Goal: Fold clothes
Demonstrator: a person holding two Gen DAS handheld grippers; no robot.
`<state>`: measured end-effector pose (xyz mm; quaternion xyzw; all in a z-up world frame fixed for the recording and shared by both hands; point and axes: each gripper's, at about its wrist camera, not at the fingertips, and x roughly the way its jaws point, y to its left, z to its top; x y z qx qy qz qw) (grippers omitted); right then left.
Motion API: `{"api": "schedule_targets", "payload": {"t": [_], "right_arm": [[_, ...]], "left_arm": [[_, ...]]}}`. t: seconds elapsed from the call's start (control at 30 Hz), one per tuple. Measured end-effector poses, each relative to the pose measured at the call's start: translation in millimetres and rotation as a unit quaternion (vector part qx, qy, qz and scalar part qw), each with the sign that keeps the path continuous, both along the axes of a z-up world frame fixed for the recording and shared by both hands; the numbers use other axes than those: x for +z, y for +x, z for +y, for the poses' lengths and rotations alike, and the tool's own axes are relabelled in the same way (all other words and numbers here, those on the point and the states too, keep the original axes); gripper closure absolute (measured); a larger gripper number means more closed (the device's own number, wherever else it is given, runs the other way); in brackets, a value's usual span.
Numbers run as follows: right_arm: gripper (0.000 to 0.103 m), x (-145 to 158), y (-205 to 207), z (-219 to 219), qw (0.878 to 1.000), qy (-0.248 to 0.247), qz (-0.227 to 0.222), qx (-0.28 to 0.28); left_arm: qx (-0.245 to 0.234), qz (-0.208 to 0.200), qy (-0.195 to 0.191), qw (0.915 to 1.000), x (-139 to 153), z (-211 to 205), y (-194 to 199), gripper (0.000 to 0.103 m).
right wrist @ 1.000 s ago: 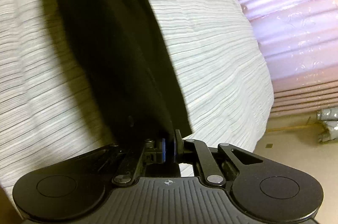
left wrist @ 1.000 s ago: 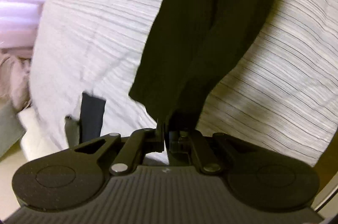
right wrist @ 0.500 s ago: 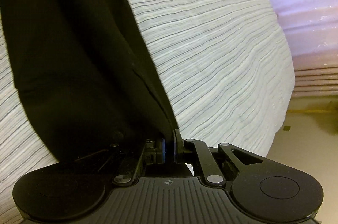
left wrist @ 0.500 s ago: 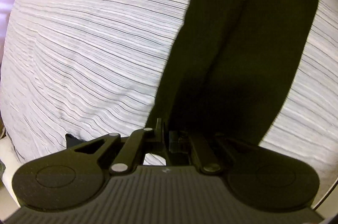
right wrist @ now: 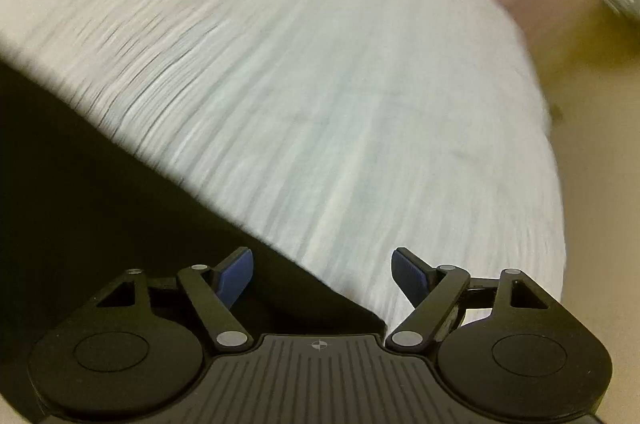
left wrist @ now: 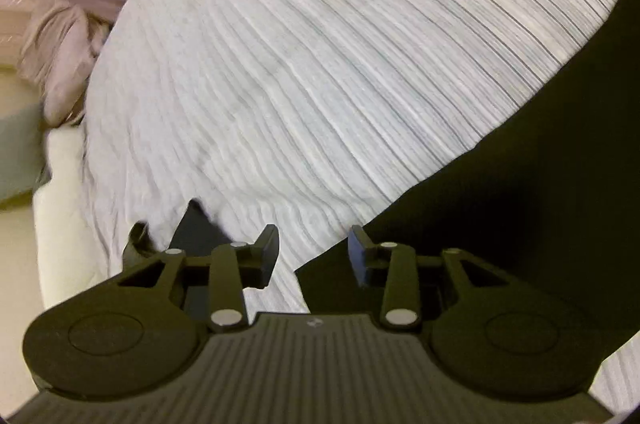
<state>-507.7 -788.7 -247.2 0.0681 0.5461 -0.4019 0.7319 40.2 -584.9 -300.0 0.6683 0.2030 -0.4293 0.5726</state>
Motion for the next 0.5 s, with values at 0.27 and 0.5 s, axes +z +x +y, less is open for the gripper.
{"api": "schedule_targets", "payload": {"t": [0.27, 0.5], "right_arm": [[0.023, 23, -43, 48, 0.980, 0.090, -0.160, -0.071], [0.023, 13, 51, 88, 0.972, 0.117, -0.160, 0.126]], "left_arm": [[-0.147, 0.136, 0.009, 0.9797, 7, 14, -88, 0.058], [-0.226, 0.250, 0.024, 0.9412, -24, -18, -149, 0.057]]}}
